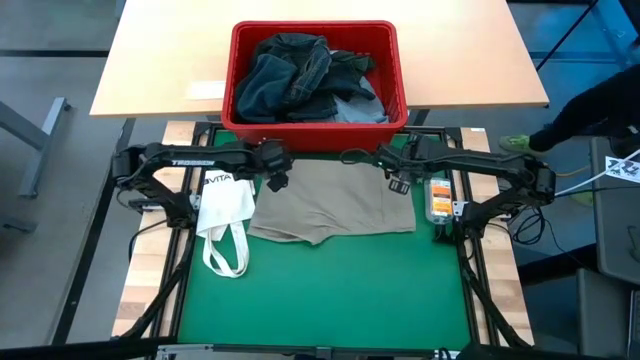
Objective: Fold Laundry from Bin
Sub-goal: Fold the gray shorts
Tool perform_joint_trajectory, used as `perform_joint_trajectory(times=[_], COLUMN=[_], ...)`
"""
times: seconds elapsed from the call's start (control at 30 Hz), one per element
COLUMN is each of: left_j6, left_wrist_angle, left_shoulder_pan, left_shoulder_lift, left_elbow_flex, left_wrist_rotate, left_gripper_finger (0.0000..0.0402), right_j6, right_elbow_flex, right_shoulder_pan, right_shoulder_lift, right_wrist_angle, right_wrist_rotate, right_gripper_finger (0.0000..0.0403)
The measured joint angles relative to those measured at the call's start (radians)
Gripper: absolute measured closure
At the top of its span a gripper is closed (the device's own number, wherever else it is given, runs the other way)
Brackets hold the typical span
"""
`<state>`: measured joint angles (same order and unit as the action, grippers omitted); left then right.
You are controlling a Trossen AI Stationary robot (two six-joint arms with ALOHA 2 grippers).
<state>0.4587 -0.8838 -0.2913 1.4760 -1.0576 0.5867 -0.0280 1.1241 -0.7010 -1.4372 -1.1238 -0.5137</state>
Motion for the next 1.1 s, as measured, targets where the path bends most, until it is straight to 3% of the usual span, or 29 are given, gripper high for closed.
perform_joint_trajectory(times=[0.17,0.27,0.37,0.47,0.7,0.83,0.97,1.1], left_j6=[0.0,0.001,0.003,0.022,0.106,0.14,0.141,0.141], left_wrist_angle=[-0.006,-0.004,-0.002,0.006,0.026,0.049,0.074,0.099], left_shoulder_pan=[0.0,0.002,0.031,0.097,0.292,0.374,0.419,0.423], left_shoulder_lift=[-0.072,-0.104,-0.111,-0.104,-0.057,-0.012,0.061,0.14], left_elbow_flex=[0.0,-0.001,-0.002,-0.002,-0.002,-0.002,-0.002,-0.002], left_wrist_rotate=[-0.032,-0.186,-0.361,-0.443,-0.444,-0.397,-0.295,-0.29], left_gripper_finger=[0.029,0.029,0.0297,0.0307,0.0324,0.033,0.0334,0.0339], right_j6=[0.049,0.057,0.058,0.067,0.177,0.273,0.332,0.412], right_elbow_flex=[0.026,0.026,0.026,0.012,-0.114,-0.183,-0.24,-0.281], right_shoulder_pan=[0.001,0.013,0.061,0.143,0.335,0.409,0.46,0.475], right_shoulder_lift=[0.0,0.0,0.0,0.0,-0.001,-0.001,-0.001,-0.001], right_wrist_angle=[-0.005,-0.009,-0.007,0.026,0.164,0.22,0.268,0.271], right_wrist_rotate=[0.163,0.319,0.409,0.409,0.39,0.365,0.246,0.165], right_gripper_finger=[0.0231,0.0231,0.0231,0.0231,0.0231,0.0231,0.0231,0.0231])
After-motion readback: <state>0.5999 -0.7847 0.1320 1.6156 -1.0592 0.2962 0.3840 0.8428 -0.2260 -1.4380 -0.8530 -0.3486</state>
